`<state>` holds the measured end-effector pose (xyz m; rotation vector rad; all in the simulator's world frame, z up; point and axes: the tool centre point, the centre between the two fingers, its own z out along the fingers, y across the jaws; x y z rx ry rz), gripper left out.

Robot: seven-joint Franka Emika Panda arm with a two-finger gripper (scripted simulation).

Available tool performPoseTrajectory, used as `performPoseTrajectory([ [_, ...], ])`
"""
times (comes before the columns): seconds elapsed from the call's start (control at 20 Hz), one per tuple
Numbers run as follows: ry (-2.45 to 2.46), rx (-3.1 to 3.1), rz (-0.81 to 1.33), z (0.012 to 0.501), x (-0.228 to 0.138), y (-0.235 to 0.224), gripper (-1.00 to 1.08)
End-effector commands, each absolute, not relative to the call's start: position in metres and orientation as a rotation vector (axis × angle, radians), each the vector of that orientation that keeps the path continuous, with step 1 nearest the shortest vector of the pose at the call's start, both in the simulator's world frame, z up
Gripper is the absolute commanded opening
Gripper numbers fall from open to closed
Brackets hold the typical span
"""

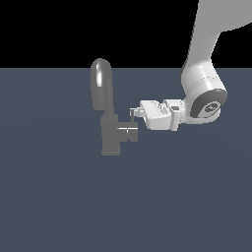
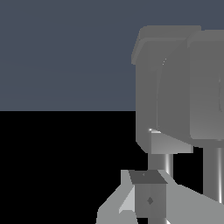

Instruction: Turn on the faucet by rotating a designated handle.

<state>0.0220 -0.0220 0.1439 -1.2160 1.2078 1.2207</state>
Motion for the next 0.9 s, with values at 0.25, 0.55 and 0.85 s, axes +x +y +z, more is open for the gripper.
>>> performPoseTrajectory([
  [0.25,1.208,-1.216,1.221,0.148,0.005,-0.022,-1.0],
  [0.55,1.207,-1.216,1.221,0.152,-0.013,-0.022,-1.0],
  [0.85,1.207,-1.215,1.22,0.156,-0.029,-0.022,-1.0],
])
